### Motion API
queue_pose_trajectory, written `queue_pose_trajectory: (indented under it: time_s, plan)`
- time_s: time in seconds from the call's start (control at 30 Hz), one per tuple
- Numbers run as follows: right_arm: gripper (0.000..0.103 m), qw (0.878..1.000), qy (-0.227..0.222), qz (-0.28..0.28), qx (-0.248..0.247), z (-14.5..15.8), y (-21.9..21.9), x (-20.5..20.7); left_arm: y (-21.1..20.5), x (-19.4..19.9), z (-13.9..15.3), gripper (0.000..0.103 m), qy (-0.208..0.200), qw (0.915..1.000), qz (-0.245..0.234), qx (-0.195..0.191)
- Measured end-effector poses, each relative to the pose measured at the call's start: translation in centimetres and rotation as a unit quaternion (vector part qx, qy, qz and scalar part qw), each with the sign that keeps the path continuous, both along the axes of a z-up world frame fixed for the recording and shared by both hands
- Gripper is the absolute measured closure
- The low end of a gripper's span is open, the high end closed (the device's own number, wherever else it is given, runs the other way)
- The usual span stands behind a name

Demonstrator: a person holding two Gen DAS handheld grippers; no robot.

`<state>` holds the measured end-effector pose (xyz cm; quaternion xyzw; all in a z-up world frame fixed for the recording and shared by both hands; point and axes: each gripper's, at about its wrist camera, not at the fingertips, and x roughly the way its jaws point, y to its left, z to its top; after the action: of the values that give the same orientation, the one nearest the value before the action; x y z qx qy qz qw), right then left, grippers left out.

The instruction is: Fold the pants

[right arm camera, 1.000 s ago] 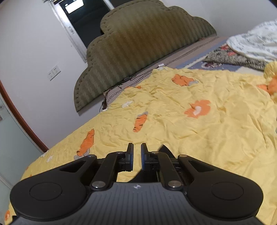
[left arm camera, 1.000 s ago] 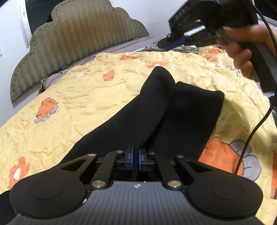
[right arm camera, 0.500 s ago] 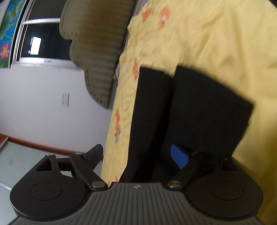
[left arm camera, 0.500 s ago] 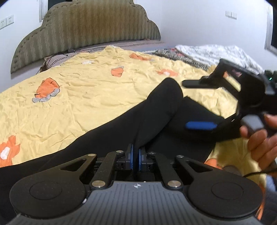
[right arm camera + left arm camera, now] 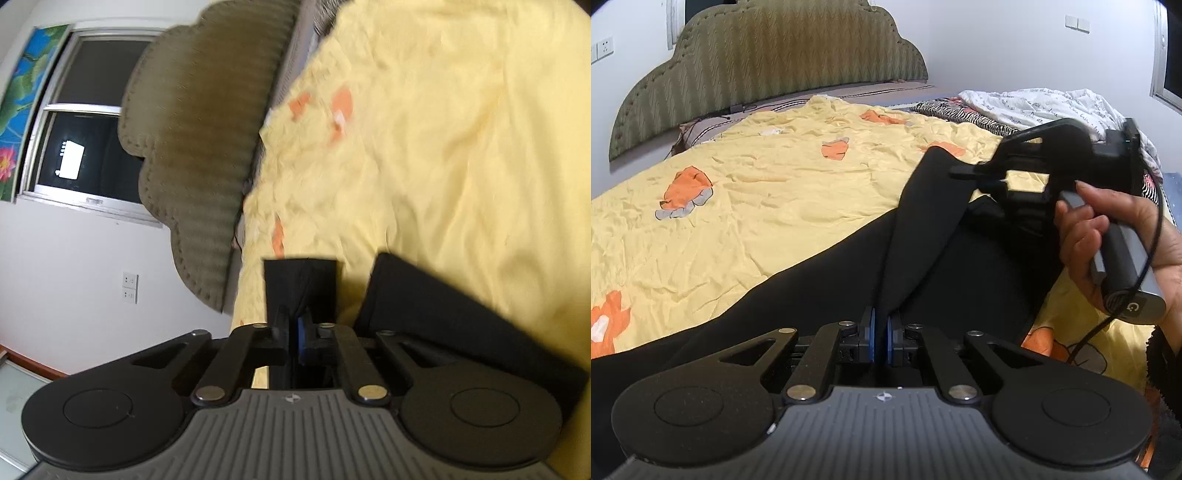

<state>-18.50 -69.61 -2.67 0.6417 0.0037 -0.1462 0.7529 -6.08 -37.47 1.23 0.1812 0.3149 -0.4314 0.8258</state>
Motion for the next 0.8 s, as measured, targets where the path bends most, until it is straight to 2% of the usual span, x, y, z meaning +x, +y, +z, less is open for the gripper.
queue_pose_trajectory:
  time_s: [0.17,0.3,0.4,0.6,0.67,0.73,0.8]
  plan:
    - [0.1,0.997,0.019,-0.019,-0.075,2.7,1.5,-2.7,0.0,-0.4,0.2,0.096,0.002,0.9999,-0.015,-0.001]
    - [0.1,0.989,0.071,-0.03,-0.125,3.8,3.7,-5.7,0.3,-1.5,0.1,0.096,0.001,0.999,-0.043,0.013]
    - [0.1,0.987,0.097,-0.036,-0.124,2.6,4.8,-8.4,0.5,-2.6,-0.3,0.096,0.002,0.9978,-0.062,0.022]
    - [0.1,0.986,0.125,-0.033,-0.101,0.8,5.5,-10.1,0.4,-3.6,-1.1,0.094,-0.002,0.9955,-0.082,0.047]
    - [0.1,0.981,0.157,-0.021,-0.112,0.7,5.5,-9.7,0.2,-3.5,-1.5,0.079,0.0,0.9948,-0.084,0.058]
    - [0.099,0.98,0.174,-0.013,-0.095,0.4,5.3,-9.6,0.2,-3.5,-1.5,0.079,0.008,0.9952,-0.079,0.057]
    - [0.098,0.979,0.181,-0.014,-0.094,0.6,5.4,-10.2,0.4,-3.7,-1.1,0.07,0.018,0.9954,-0.077,0.054]
